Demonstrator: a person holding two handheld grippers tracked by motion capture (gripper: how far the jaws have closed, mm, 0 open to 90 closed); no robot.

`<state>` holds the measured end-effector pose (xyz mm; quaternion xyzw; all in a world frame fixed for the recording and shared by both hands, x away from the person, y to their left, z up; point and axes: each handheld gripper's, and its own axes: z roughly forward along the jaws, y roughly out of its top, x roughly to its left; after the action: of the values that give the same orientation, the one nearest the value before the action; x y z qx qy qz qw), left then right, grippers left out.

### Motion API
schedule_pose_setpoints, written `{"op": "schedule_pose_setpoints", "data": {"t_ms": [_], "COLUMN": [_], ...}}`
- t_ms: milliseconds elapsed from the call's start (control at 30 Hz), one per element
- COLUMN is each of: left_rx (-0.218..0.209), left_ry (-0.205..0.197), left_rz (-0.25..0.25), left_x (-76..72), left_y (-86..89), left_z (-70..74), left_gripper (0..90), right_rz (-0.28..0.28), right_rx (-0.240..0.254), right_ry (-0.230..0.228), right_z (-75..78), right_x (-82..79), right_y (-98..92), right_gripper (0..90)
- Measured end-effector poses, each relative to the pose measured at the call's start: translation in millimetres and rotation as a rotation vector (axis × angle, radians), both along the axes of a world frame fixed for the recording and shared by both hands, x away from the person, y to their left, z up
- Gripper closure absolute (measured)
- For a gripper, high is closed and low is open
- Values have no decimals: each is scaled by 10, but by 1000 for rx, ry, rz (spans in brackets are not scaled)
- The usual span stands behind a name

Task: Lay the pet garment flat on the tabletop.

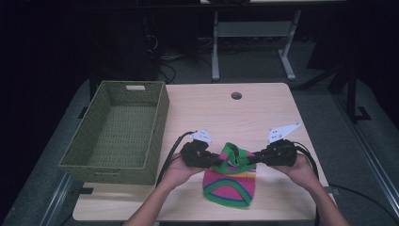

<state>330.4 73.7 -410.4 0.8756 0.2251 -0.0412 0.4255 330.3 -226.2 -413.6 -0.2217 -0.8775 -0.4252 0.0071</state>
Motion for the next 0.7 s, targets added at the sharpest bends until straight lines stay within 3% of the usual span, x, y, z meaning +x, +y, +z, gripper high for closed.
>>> {"op": "schedule_pose_setpoints", "data": {"t_ms": [67, 100, 200, 333, 433, 467, 500, 700], "left_rx": [-9, -35, -38, -47, -63, -63, -64, -73], "left_ry": [10, 39, 39, 49, 66, 66, 68, 75], "left_rz": [9, 17, 20, 24, 13, 13, 11, 24], "left_x": [15, 30, 39, 26, -3, -3, -11, -6], "left_y": [0, 21, 51, 56, 56, 56, 70, 133], "left_z": [13, 25, 41, 54, 84, 84, 100, 133], "left_gripper": [819, 827, 833, 838, 838, 838, 839, 839], "right_rz": [-7, -18, -15, -13, -3, -3, 7, 13], "right_rx": [-3, 0, 23, 8, -9, -9, -17, -26], "right_ry": [-4, -1, -6, -33, -39, -39, -44, -29], "right_z": [-4, 0, 19, 21, 18, 18, 29, 110], "right_x": [9, 15, 5, -16, -14, -14, -5, 90], "right_y": [-12, -44, -64, -9, 31, 31, 50, 98], "right_gripper": [795, 760, 695, 598, 708, 708, 794, 811]}}
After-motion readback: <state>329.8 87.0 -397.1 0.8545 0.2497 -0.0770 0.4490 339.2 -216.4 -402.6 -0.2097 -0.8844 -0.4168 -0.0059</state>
